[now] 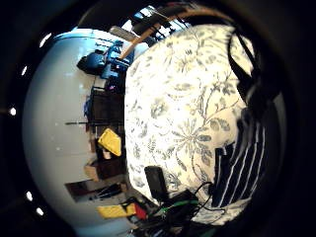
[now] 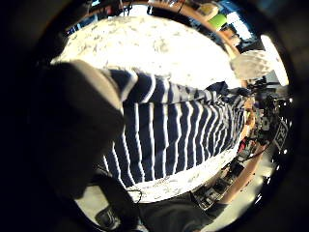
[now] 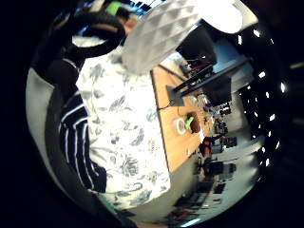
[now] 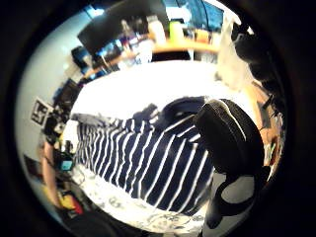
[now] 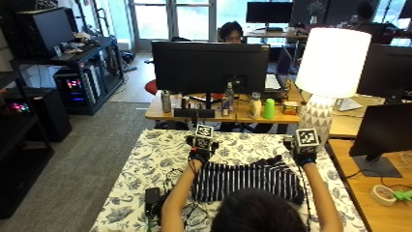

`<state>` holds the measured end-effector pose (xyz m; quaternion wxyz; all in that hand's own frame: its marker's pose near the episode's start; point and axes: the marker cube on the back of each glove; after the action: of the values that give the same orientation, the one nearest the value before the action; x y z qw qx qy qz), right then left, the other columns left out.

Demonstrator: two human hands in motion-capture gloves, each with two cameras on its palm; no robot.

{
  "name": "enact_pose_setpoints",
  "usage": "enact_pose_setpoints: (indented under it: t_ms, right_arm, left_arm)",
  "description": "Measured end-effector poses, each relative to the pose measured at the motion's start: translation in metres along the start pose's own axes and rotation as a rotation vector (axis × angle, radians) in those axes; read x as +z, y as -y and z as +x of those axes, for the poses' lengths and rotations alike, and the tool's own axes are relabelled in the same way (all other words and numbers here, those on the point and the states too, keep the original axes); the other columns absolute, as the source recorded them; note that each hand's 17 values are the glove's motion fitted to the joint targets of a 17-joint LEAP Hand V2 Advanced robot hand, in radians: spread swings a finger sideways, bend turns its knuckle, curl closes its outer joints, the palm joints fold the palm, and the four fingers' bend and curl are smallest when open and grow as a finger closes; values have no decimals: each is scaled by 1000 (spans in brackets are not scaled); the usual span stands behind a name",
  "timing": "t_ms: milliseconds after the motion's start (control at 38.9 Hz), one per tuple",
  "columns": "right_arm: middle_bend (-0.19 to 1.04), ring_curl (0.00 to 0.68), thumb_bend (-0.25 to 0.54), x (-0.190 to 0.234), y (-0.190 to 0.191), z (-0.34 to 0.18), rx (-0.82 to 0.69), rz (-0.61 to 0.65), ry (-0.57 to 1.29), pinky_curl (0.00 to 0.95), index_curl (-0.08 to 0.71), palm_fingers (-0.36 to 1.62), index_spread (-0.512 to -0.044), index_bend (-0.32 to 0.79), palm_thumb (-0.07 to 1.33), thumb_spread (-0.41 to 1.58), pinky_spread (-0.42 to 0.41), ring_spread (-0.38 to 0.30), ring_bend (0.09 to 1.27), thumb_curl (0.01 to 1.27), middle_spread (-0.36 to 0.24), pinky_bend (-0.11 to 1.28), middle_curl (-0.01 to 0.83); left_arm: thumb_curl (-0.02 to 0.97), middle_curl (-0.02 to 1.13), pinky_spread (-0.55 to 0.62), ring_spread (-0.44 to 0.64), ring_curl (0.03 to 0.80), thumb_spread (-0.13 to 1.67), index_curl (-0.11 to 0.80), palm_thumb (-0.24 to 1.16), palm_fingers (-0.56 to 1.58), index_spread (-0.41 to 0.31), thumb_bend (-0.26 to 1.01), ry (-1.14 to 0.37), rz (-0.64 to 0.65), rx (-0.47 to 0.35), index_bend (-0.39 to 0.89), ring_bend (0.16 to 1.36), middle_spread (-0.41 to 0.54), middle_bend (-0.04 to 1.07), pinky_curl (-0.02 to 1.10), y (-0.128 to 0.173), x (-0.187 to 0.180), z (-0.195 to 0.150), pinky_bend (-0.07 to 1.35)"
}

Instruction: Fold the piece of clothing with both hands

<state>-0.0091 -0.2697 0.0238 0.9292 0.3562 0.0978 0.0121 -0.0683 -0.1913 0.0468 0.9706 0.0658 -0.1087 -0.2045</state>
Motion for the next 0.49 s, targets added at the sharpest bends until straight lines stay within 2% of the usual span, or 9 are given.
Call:
enact_pose_setpoints:
  t_ms: [26, 51, 103, 129, 206, 257, 360, 412, 489]
  right_arm:
    - [559, 565, 14, -7, -5, 5, 8, -38, 27, 753, 535, 683, -257, 144, 681, 1451, -156, -160, 858, 132, -146, 660, 687]
    - [537, 550, 8, -13, -11, 9, 14, -83, 56, 730, 523, 692, -259, 137, 674, 1443, -151, -158, 831, 133, -142, 646, 671]
    - [499, 509, 0, -27, -16, 15, 16, -139, 98, 672, 485, 731, -262, 114, 671, 1428, -140, -157, 774, 135, -138, 612, 639]
    - [474, 492, -3, -33, -18, 18, 16, -153, 110, 644, 473, 743, -262, 119, 670, 1422, -131, -157, 759, 136, -135, 589, 622]
    - [427, 455, -10, -49, -21, 24, 9, -186, 134, 590, 447, 761, -263, 114, 663, 1405, -104, -151, 711, 138, -127, 546, 590]
    - [391, 440, -12, -63, -30, 26, -3, -221, 152, 564, 442, 724, -268, 135, 658, 1396, -71, -142, 677, 141, -121, 504, 569]
    - [315, 427, -23, -81, -55, 21, -36, -308, 201, 542, 428, 631, -281, 123, 619, 1378, 5, -116, 623, 139, -105, 487, 533]
    - [300, 417, -21, -70, -66, 20, -48, -373, 207, 523, 411, 629, -286, 109, 608, 1372, 33, -111, 602, 141, -101, 479, 521]
    - [248, 406, -26, -34, -83, 18, -55, -511, 184, 502, 377, 615, -298, 78, 581, 1358, 58, -99, 598, 140, -89, 494, 495]
  left_arm:
    - [71, 796, -388, -337, 674, 1437, 561, -42, 529, -202, 3, -29, 33, 13, 31, 1053, -302, 570, 942, 0, -9, 0, 801]
    - [74, 794, -369, -328, 678, 1413, 552, -39, 450, -178, -6, -52, 56, 21, 37, 1043, -272, 515, 927, -2, -17, 0, 798]
    - [78, 751, -354, -312, 640, 1379, 516, -31, 420, -140, -16, -82, 78, 34, 39, 1005, -236, 423, 871, -4, -32, -1, 785]
    - [85, 707, -342, -294, 607, 1347, 499, -18, 369, -118, -16, -92, 83, 41, 48, 971, -211, 341, 839, -3, -35, -1, 771]
    - [96, 627, -318, -258, 544, 1297, 449, -11, 370, -76, -18, -112, 92, 62, 41, 919, -161, 228, 761, 18, -28, 3, 755]
    - [108, 581, -271, -216, 510, 1263, 432, 0, 309, -55, -16, -120, 79, 79, 74, 866, -111, 162, 722, 22, -26, 8, 723]
    - [126, 525, -150, -134, 480, 1208, 419, 6, 206, -22, -16, -118, 24, 136, 133, 805, -15, 133, 673, -5, -33, 18, 653]
    - [133, 500, -104, -105, 464, 1189, 409, 7, 205, -11, -16, -115, -23, 171, 135, 791, 17, 131, 646, -15, -25, 26, 632]
    - [143, 461, -30, -39, 438, 1158, 402, 5, 173, -6, -19, -128, -141, 217, 149, 768, 74, 112, 608, -35, -2, 39, 615]
